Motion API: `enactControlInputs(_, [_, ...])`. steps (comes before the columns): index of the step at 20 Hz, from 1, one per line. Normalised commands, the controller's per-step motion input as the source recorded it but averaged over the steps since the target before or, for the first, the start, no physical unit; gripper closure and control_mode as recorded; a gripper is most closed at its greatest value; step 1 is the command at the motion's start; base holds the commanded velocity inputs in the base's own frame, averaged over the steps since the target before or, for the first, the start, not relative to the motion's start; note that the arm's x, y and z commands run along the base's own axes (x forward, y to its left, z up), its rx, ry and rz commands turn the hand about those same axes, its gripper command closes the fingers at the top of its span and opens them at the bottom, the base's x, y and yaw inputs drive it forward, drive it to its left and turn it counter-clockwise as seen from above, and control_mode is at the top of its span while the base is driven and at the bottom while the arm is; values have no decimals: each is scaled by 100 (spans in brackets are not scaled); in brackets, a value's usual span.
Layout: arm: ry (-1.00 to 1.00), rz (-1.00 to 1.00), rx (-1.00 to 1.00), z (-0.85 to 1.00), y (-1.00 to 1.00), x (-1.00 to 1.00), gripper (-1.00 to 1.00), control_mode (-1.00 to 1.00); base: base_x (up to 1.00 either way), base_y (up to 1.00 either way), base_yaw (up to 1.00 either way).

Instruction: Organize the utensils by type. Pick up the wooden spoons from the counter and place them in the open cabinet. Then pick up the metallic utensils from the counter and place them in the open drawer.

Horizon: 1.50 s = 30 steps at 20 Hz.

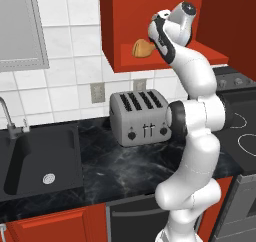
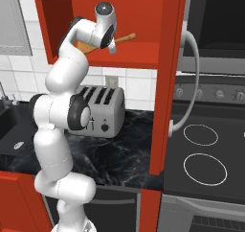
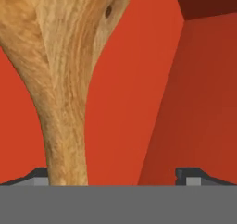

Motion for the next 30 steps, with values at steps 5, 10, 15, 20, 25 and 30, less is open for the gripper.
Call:
enactControlInputs(5, [0, -27, 4, -13, 15, 6, -100, -100, 0, 0, 0])
enactControlInputs(10, [0, -9, 14, 0, 4, 6, -100, -100, 0, 0, 0])
enactControlInputs(15, [0, -1, 14, -1, 4, -8, -100, -100, 0, 0, 0])
enactControlInputs(20, [0, 0, 12, -1, 0, -20, -100, -100, 0, 0, 0])
enactControlInputs(25, [0, -4, 10, -5, 1, -2, -100, -100, 0, 0, 0])
enactControlInputs(30, [0, -9, 11, -4, 0, 1, -100, -100, 0, 0, 0])
